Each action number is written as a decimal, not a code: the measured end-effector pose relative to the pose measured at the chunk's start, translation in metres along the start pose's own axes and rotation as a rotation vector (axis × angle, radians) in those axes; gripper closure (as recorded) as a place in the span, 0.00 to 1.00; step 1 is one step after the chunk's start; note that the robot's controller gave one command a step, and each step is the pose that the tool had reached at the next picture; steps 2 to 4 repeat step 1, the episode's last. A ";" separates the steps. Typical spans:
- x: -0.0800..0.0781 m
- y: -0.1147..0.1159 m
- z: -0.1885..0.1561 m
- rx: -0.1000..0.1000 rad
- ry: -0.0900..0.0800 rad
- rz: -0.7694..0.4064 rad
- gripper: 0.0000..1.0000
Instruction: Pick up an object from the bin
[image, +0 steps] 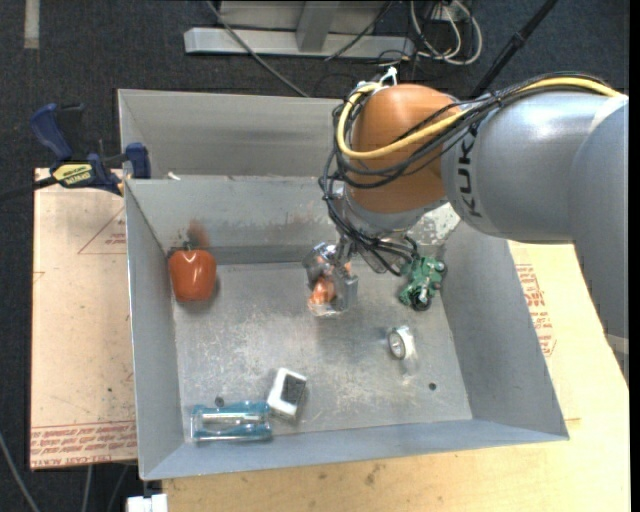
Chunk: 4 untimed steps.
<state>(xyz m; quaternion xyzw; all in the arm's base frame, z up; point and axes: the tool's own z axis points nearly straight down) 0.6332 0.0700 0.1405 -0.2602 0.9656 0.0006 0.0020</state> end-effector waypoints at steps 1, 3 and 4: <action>-0.011 0.006 -0.051 -0.001 0.005 0.007 1.00; -0.011 0.006 -0.051 -0.001 0.005 0.007 1.00; -0.011 0.006 -0.051 -0.001 0.005 0.007 1.00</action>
Offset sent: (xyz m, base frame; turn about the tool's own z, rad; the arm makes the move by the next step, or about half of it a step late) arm 0.0093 0.0245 0.0780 0.0467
